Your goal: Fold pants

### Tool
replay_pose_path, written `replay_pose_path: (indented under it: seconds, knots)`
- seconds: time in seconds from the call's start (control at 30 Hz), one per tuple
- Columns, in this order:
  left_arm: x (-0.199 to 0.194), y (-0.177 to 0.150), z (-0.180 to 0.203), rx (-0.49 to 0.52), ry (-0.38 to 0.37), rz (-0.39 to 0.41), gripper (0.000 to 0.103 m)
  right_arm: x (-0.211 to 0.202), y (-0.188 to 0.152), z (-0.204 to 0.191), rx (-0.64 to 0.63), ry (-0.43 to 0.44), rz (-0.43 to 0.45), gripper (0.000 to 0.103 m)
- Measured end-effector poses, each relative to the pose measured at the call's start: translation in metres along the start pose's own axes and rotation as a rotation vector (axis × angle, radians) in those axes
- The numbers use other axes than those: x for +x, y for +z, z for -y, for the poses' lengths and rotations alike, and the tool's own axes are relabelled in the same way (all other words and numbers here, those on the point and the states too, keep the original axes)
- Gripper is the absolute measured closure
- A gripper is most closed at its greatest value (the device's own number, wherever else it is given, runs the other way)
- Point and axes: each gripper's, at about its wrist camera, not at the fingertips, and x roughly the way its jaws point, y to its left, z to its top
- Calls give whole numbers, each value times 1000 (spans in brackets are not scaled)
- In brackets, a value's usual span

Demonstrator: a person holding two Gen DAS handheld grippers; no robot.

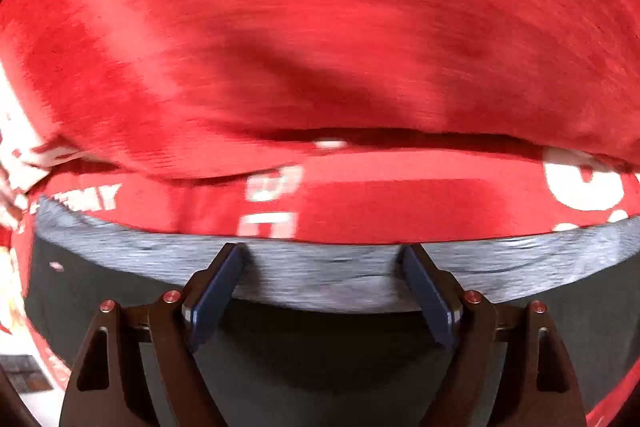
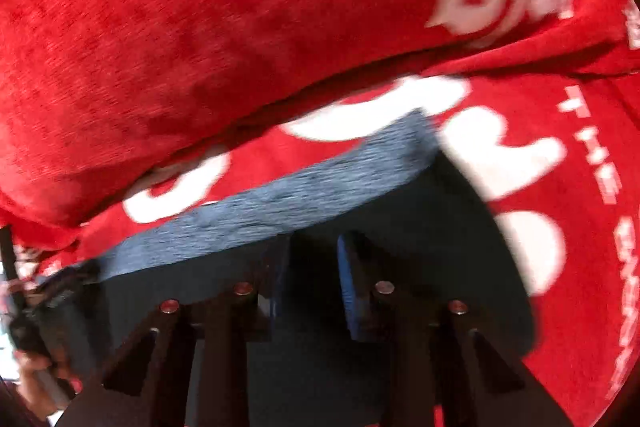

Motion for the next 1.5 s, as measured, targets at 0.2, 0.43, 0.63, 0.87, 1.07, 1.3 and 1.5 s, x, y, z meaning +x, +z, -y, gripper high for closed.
replay_pose_path:
  seconds: [0.2, 0.43, 0.63, 0.87, 1.07, 1.3, 1.5]
  knots:
    - [-28, -32, -94, 13, 51, 11, 19, -39, -27, -15, 14, 121, -44, 70]
    - [-28, -85, -236, -59, 152, -11, 19, -21, -146, -146, -9, 652, -343, 61]
    - [12, -104, -315, -133, 143, -15, 1, 42, -218, -240, 91, 778, -462, 61]
    - [16, -113, -331, -155, 15, 2, 0, 56, -240, -256, 183, 738, -444, 61]
    - [31, -121, -351, -166, -29, 15, 0, 60, -223, -263, 294, 702, -393, 80]
    - [31, -125, -358, -144, -29, 26, 0, 29, -224, -272, 212, 530, -304, 95]
    - [-4, -127, -337, -95, -26, 21, 0, 19, -234, -247, 182, 436, -328, 87]
